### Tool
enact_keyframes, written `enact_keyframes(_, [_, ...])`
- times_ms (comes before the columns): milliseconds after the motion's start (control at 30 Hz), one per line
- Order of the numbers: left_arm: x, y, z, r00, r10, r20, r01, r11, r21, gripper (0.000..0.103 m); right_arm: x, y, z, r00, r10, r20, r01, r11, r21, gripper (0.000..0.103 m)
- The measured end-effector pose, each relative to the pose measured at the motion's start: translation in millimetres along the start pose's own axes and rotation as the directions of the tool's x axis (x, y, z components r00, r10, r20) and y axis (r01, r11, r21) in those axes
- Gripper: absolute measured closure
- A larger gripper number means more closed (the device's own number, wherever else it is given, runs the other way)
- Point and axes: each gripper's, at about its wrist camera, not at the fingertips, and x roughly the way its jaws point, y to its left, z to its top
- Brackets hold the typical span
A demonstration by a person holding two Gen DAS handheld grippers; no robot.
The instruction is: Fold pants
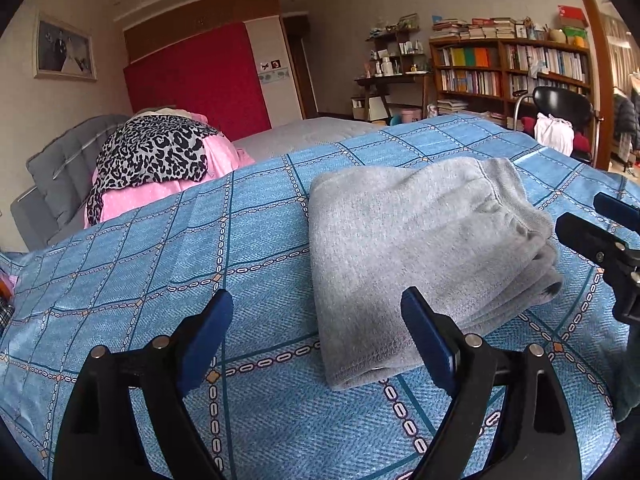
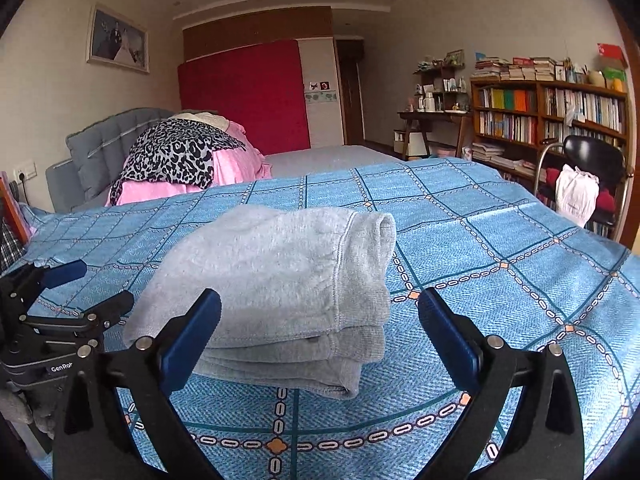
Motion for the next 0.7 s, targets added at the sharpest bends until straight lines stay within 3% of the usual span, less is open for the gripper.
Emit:
enact_keyframes(167, [3.2,1.8,0.4,1.0,0.011,-0.006,-0.011,1.0,-0.012,0.018,2.3,5.4,-5.9,0.998,-0.048,-0.032,0.047,0.998,-0.032,0.003])
enact_keyframes(300, [2.1,2.1,-1.2,1.0,0.016,-0.001,-0.016,1.0,-0.01,0.018,-1.3,7.1,-13.1,0.998,-0.005,-0.066,0.004,1.0,-0.016,0.003])
enact_keyframes(700, [3.2,-2.3,-2.5,1.0,0.026,0.0,-0.026,1.0,0.005,0.014,6.0,18.7,-17.6,0.995,-0.028,-0.093,0.022,0.998,-0.066,0.003])
